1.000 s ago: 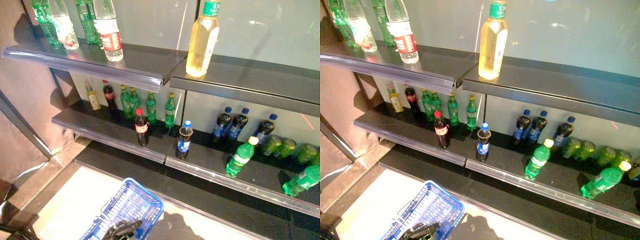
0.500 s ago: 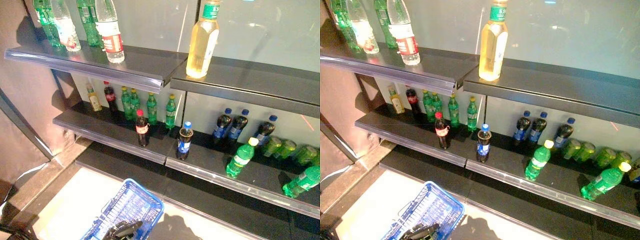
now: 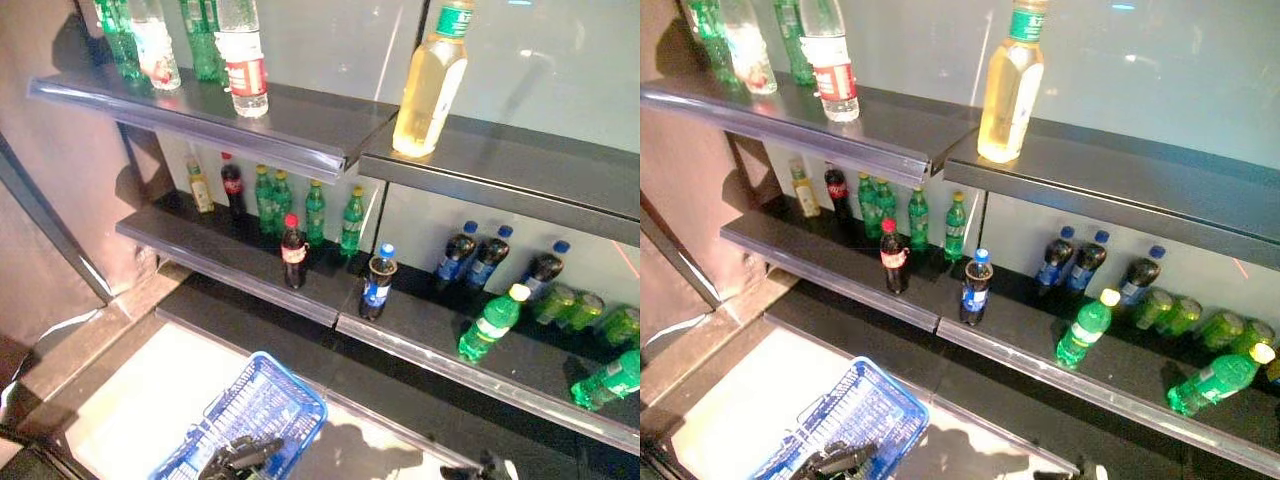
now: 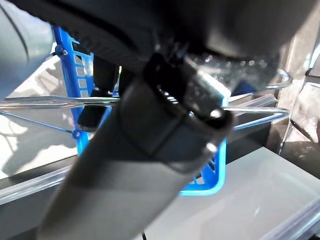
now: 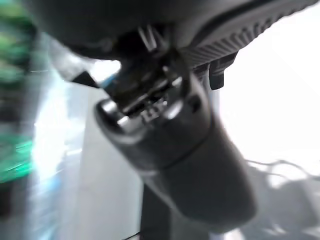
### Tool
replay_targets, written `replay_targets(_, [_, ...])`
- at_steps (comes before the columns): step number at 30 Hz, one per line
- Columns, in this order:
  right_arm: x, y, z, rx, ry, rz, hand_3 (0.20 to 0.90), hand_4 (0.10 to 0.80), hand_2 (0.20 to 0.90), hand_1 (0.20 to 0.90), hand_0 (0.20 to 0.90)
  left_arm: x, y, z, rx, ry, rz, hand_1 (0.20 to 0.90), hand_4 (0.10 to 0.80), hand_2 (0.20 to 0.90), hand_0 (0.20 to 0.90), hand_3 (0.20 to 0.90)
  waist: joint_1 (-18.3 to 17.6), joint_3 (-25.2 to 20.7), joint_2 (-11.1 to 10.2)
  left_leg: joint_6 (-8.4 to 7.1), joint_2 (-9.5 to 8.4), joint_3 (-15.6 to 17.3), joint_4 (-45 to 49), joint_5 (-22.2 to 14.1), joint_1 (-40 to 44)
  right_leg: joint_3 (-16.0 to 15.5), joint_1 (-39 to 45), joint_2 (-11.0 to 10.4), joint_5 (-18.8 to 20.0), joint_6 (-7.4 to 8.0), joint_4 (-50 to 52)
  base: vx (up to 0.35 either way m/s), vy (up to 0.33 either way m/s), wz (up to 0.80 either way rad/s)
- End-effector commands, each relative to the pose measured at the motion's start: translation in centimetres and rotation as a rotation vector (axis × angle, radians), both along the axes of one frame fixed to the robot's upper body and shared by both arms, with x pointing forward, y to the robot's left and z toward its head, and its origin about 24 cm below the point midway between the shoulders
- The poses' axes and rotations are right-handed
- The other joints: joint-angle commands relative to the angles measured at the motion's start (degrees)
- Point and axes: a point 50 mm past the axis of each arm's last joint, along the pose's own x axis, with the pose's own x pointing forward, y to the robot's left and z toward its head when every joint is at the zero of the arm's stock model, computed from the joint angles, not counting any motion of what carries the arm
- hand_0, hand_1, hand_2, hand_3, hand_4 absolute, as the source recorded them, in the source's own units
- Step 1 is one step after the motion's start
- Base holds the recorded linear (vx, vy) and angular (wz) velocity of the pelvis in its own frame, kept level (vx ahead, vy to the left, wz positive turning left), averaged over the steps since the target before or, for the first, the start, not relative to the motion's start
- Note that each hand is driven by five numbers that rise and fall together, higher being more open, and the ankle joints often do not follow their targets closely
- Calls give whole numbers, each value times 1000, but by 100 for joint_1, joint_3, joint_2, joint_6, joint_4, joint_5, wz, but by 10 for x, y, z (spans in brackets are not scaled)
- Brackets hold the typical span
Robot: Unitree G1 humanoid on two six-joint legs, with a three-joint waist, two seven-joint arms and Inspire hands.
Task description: Pick up the drink and place into the basket.
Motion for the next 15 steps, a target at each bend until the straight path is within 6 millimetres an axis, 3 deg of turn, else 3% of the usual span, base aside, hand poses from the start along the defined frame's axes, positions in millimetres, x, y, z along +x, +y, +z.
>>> replay_targets(1, [75, -29, 48, -108, -323, 100, 900, 800, 900, 900, 900, 16, 4, 6, 25, -51, -164, 300, 100, 300, 300, 200, 328, 200, 229, 1, 116, -77, 33, -505, 270, -280, -327, -285, 373, 34, 278, 10, -8, 11])
replay_targets(4, [81, -28, 59, -130, -415, 170, 900, 800, 900, 900, 900, 18, 8, 8, 24, -57, -156, 300, 100, 300, 300, 200, 281, 200, 218, -19, 133, -27, 33, -483, 237, -224, -373, -283, 414, 61, 256, -11, -10, 12])
replay_targets(9, [111, 16, 94, -158, -587, 314, 900, 800, 900, 900, 900, 23, 4, 10, 26, -72, -120, 300, 100, 300, 300, 200, 122, 259, 193, 19, 128, 21, 33, -475, 226, -146, -432, -290, 416, 75, 283, -23, -4, -1])
replay_targets(10, [120, 29, 119, -163, -678, 385, 900, 800, 900, 900, 900, 22, 2, 11, 29, -76, -98, 300, 100, 300, 300, 200, 43, 287, 177, 22, 134, 42, 33, -476, 225, -95, -461, -278, 418, 78, 297, -33, -16, 3])
replay_targets(12, [125, 34, 135, -161, -737, 425, 900, 800, 900, 900, 900, 21, 1, 11, 30, -79, -87, 300, 100, 300, 300, 200, 4, 301, 176, 19, 138, 50, 33, -479, 223, -63, -479, -269, 414, 80, 303, -24, -8, -2])
replay_targets(14, [133, 42, 165, -151, -835, 485, 900, 800, 900, 900, 900, 18, 1, 10, 27, -81, -71, 300, 100, 300, 300, 200, -59, 309, 188, 13, 142, 71, 33, -491, 224, -11, -503, -258, 408, 80, 304, 0, 0, 0])
replay_targets(15, [136, 50, 191, -139, -919, 520, 900, 800, 900, 900, 900, 16, 0, 10, 23, -84, -59, 300, 100, 300, 300, 200, -106, 319, 209, 10, 145, 90, 33, -501, 222, 28, -528, -250, 403, 79, 303, -18, 23, 3])
